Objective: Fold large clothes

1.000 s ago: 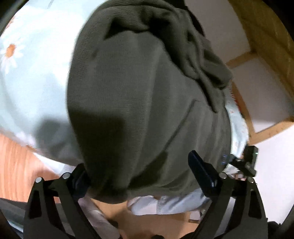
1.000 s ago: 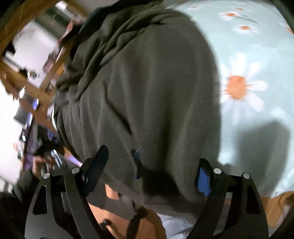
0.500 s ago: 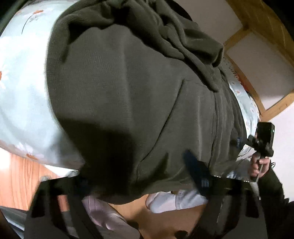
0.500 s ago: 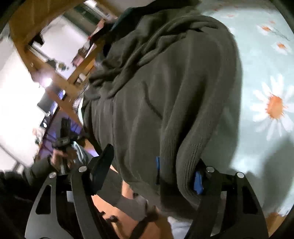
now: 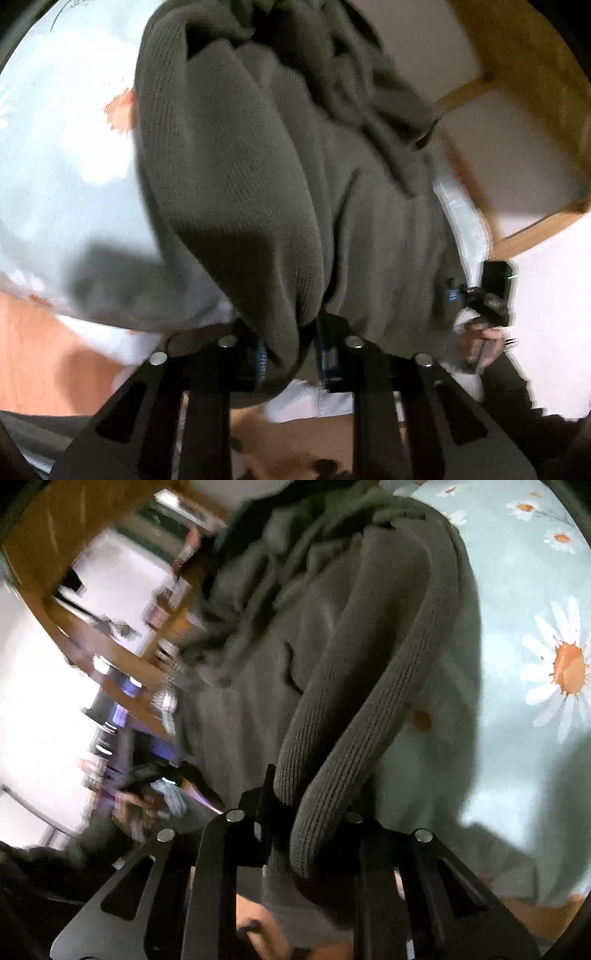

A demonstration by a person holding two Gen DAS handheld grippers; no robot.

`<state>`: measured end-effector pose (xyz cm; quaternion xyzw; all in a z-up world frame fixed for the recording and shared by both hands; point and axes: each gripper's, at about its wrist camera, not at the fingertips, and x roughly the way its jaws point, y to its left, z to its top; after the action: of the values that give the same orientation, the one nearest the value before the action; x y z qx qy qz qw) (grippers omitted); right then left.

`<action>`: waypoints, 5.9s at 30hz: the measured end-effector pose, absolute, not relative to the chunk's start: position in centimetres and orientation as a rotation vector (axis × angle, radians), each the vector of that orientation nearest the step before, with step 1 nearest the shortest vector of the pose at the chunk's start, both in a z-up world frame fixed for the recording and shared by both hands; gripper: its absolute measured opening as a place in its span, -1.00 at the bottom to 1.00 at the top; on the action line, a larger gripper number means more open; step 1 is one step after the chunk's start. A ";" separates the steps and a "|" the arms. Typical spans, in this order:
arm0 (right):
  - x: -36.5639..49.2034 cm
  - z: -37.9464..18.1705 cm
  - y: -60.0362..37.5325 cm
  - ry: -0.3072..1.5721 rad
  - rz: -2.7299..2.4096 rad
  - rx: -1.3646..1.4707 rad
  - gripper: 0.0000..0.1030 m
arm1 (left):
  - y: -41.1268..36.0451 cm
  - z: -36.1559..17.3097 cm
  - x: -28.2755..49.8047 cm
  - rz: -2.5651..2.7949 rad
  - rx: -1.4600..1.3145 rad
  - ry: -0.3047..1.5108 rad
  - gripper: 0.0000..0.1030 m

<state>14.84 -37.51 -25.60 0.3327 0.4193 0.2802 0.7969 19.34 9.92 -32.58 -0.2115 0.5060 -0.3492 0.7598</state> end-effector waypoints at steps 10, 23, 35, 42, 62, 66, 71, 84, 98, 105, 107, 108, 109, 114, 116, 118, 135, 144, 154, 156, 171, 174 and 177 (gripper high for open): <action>15.9 -26.9 -34.7 1.009 0.551 0.665 -0.61 | 6.8 -34.0 19.0 -0.696 -0.378 1.213 -0.02; 15.6 -24.2 -34.8 0.858 0.751 0.842 -0.64 | 5.0 -33.1 18.9 -0.758 -0.472 1.250 0.27; 10.6 -20.4 -39.3 0.677 0.807 0.925 -0.72 | 11.2 -28.5 16.4 -0.889 -0.626 1.158 -0.72; 12.0 -25.0 -37.9 1.049 0.406 0.650 -0.68 | 11.4 -32.4 17.2 -0.747 -0.582 1.268 -0.71; 7.4 -20.5 -38.5 0.695 0.820 0.964 -0.81 | 10.5 -29.3 14.5 -0.819 -0.568 1.241 -0.73; 3.9 -18.6 -40.3 0.551 0.872 1.041 -0.81 | 12.4 -26.1 13.0 -0.897 -0.679 1.181 -0.73; 2.1 -17.0 -43.6 0.409 0.884 1.138 -0.81 | 15.9 -22.1 12.9 -0.947 -0.882 1.050 -0.74; 11.7 -11.3 -43.3 0.283 1.016 1.165 -0.81 | 15.6 -17.0 20.4 -0.997 -0.915 0.935 -0.74; 34.0 -12.9 -48.7 0.419 0.509 1.433 -0.77 | 17.2 -18.0 39.2 -0.701 -1.041 0.946 -0.43; 39.3 -17.3 -50.4 0.534 0.228 1.556 0.94 | 17.8 -21.5 42.0 -0.529 -1.150 0.887 0.88; 39.5 -16.7 -51.2 0.528 0.250 1.547 0.94 | 19.3 -21.3 41.4 -0.492 -1.166 0.827 0.88; 39.6 -15.5 -51.6 0.540 0.269 1.490 0.94 | 19.9 -20.8 41.1 -0.495 -1.169 0.808 0.88; 39.6 -14.6 -51.7 0.556 0.266 1.431 0.94 | 20.4 -20.0 40.7 -0.511 -1.152 0.798 0.88; 39.6 -7.1 -47.2 0.703 0.214 0.809 0.94 | 16.8 -13.5 37.9 -0.582 -0.825 0.738 0.88; 39.7 -5.1 -40.9 0.760 0.204 0.536 0.94 | 12.0 -11.3 36.8 -0.605 -0.636 0.746 0.88; 39.8 -4.8 -34.3 0.785 0.185 0.340 0.94 | 6.8 -10.2 36.0 -0.576 -0.442 0.771 0.88; 34.9 -10.2 -24.6 1.017 -0.030 0.076 0.95 | -1.9 -19.4 38.0 -0.216 0.015 0.920 0.91; 33.6 -14.7 -25.2 1.052 0.026 0.126 0.95 | -3.0 -18.9 36.5 -0.185 0.065 0.917 0.91; 27.6 -11.5 -27.9 0.866 0.106 0.318 0.95 | -3.4 -20.2 35.9 -0.187 0.073 0.899 0.91; 24.3 -10.8 -30.2 0.756 0.146 0.457 0.95 | -3.3 -20.2 35.7 -0.182 0.069 0.894 0.91; 22.1 -21.7 -37.8 0.627 0.183 1.273 0.95 | -2.9 -20.4 34.8 -0.173 0.067 0.874 0.91; 23.2 -22.6 -38.9 0.598 0.103 1.402 0.95 | -3.0 -20.5 34.8 -0.173 0.064 0.872 0.91; 24.5 -22.0 -39.5 0.576 0.078 1.417 0.96 | -3.1 -20.5 34.9 -0.174 0.062 0.870 0.91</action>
<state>24.45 -39.47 -21.99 0.6413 0.2608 0.0354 0.7207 34.89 -3.09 -20.47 0.0299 0.4209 -0.0843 0.9027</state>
